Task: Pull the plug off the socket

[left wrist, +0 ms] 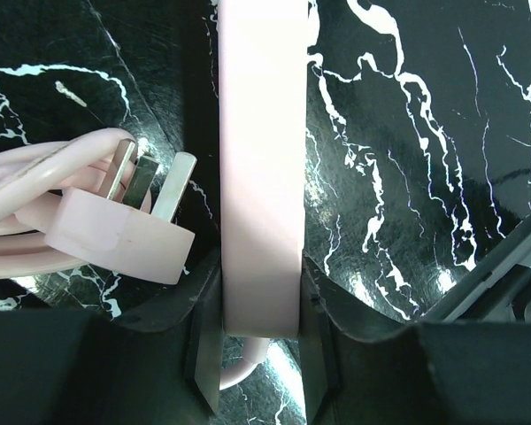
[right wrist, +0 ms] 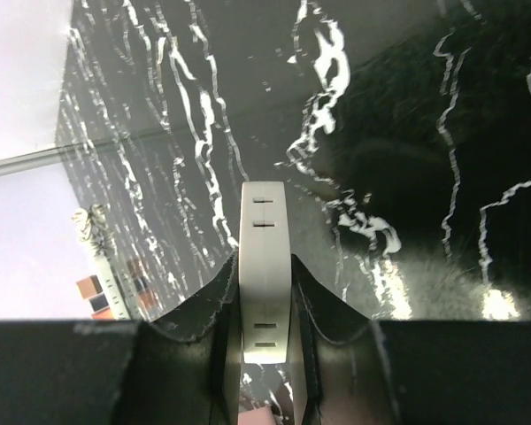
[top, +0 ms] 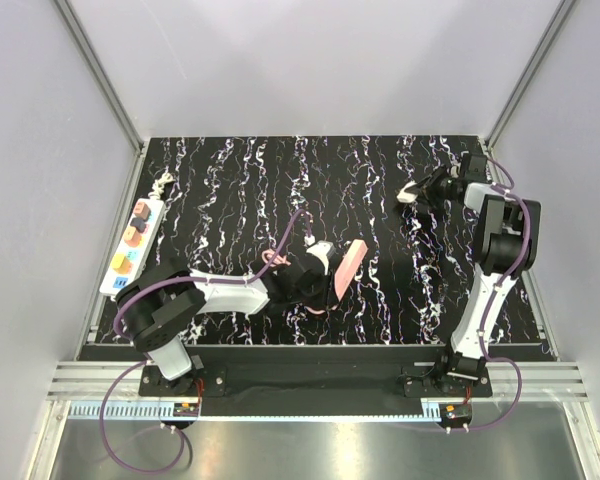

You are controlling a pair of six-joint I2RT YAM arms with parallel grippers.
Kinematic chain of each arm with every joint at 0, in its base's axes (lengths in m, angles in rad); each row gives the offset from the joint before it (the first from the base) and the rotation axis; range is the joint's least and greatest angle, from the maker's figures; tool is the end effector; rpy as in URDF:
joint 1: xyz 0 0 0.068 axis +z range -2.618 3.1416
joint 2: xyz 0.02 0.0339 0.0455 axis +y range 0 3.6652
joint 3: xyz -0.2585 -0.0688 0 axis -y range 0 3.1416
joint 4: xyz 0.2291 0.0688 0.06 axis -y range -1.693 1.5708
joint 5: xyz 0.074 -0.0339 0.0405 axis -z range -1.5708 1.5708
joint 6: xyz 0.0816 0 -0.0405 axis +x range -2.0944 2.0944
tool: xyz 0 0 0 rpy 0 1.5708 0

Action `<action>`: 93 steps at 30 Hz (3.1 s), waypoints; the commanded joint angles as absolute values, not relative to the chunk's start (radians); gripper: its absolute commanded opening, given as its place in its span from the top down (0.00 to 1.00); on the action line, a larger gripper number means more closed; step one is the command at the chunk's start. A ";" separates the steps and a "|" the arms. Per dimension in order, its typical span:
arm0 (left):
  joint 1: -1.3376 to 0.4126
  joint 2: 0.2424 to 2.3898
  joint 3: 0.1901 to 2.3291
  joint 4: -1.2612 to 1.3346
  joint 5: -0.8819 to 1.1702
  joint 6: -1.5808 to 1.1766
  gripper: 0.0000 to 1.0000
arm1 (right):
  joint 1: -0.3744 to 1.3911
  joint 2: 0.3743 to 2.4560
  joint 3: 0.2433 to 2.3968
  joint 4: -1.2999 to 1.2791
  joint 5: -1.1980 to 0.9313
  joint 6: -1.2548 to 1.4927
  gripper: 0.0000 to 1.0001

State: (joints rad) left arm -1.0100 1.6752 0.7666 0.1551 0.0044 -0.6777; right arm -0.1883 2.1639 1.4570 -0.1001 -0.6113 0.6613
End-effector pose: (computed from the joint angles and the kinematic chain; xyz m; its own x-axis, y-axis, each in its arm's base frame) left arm 0.1851 -0.2954 0.1203 -0.8155 0.1196 -0.5662 0.4329 0.7755 -0.4596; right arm 0.4754 -0.0429 0.1230 -0.7052 0.6464 -0.2913 0.2489 0.6105 0.7519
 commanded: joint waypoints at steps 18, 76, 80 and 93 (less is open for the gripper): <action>-1.032 1.655 0.793 -0.041 0.043 -0.686 1.00 | -0.192 2.148 1.615 -0.331 -0.382 0.515 0.25; -1.065 1.155 0.795 -0.129 -0.086 -0.614 0.19 | 0.391 1.348 0.683 -0.373 -0.071 0.992 0.19; -1.065 1.020 0.781 -0.196 -0.126 -0.591 0.18 | 0.422 1.388 0.692 -0.359 -0.055 1.000 0.25; -1.062 0.810 0.698 -0.310 -0.215 -0.592 0.15 | 0.428 1.388 0.693 -0.423 0.086 0.973 0.82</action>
State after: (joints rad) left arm -1.0599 0.8333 0.7132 -0.2977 -0.1787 -0.6052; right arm 0.4240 1.4174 0.6884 -0.3641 -0.0628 0.9924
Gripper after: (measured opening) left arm 0.846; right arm 0.479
